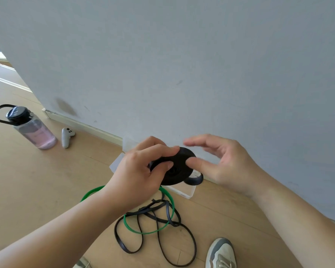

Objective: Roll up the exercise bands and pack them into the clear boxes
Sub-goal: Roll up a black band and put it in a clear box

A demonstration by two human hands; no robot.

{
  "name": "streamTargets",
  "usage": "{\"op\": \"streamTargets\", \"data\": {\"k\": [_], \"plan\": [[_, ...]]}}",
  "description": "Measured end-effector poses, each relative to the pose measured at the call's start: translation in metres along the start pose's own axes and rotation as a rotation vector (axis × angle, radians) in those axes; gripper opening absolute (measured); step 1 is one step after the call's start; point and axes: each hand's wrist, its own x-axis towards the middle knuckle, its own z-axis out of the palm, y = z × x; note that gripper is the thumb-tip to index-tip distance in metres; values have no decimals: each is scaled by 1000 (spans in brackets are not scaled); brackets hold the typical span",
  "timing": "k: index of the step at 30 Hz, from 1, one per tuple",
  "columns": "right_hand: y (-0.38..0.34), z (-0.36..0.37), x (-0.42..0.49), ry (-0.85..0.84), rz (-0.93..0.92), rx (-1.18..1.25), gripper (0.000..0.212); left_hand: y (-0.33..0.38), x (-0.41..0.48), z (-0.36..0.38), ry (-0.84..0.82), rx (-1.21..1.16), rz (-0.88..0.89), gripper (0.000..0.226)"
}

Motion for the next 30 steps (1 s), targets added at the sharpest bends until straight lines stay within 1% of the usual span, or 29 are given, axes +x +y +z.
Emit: {"op": "streamTargets", "data": {"k": [1, 5, 7, 10, 15, 17, 20, 22, 24, 25, 27, 29, 30], "plan": [[-1, 5, 1, 3, -10, 30, 30, 2, 0, -1, 4, -22, -1, 35], [-4, 10, 6, 111, -15, 215, 25, 12, 0, -3, 56, -150, -34, 35], [-6, 8, 7, 128, -10, 341, 23, 17, 2, -5, 88, -209, -75, 36], [-9, 7, 8, 132, 34, 531, 25, 21, 6, -9, 138, -283, -169, 37], [-13, 8, 13, 70, 192, 764, 16, 26, 6, -10, 125, -358, -267, 33], [-14, 12, 13, 88, 194, 800, 18, 27, 7, -11, 141, -379, -290, 32], [-18, 21, 10, 228, 109, 714, 27, 28, 8, -14, 207, -468, -322, 31], [-21, 25, 9, 307, 53, 623, 22, 28, 8, -14, 240, -545, -346, 34], [-21, 28, 9, 342, 19, 491, 18, 29, 8, -13, 221, -531, -364, 33], [-19, 28, 9, 352, 11, 413, 18, 29, 8, -13, 192, -466, -367, 31], [-18, 29, 8, 344, -14, 250, 19, 29, 8, -14, 128, -261, -336, 20], [-17, 30, 6, 284, -82, 68, 22, 30, 9, -17, 94, -70, -223, 11], [-17, 31, 5, 251, -116, 8, 23, 30, 9, -18, 70, -14, -167, 12]]}}
